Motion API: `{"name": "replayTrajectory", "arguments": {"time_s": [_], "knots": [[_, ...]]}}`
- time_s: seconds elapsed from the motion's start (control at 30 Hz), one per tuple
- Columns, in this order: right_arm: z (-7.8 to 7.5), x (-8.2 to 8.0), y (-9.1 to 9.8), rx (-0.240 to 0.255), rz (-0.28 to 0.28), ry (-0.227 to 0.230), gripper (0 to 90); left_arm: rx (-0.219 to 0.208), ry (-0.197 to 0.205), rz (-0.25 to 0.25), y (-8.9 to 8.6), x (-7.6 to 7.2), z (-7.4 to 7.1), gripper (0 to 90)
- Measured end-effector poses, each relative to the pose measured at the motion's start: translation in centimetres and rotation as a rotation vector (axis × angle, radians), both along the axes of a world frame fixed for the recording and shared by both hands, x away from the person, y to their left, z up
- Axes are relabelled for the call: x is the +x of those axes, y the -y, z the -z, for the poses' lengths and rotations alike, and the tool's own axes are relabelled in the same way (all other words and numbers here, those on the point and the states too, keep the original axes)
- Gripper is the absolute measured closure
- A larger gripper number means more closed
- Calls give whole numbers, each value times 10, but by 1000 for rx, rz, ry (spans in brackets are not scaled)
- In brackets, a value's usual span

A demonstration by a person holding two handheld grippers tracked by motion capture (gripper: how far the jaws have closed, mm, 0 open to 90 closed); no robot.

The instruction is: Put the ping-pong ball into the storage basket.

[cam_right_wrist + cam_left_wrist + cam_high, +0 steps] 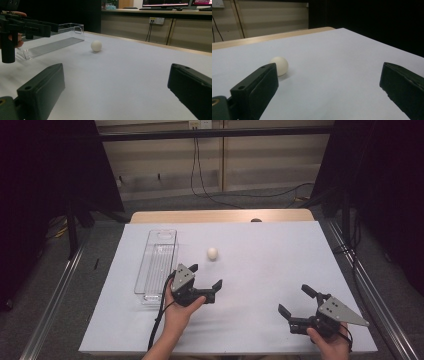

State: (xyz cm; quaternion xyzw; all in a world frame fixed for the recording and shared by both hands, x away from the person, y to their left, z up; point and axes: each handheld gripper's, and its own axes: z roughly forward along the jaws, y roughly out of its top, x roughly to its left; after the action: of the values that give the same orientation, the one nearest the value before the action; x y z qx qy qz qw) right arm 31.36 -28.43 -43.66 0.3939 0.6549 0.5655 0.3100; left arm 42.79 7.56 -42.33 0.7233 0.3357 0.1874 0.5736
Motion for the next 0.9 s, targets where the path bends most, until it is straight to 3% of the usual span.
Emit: {"name": "replayTrajectory", "arguments": {"time_s": [0.9], "knots": [[0, 0, 1, 5, -6, 3, 6, 5, -19, -17, 7, 12, 3, 23]]}}
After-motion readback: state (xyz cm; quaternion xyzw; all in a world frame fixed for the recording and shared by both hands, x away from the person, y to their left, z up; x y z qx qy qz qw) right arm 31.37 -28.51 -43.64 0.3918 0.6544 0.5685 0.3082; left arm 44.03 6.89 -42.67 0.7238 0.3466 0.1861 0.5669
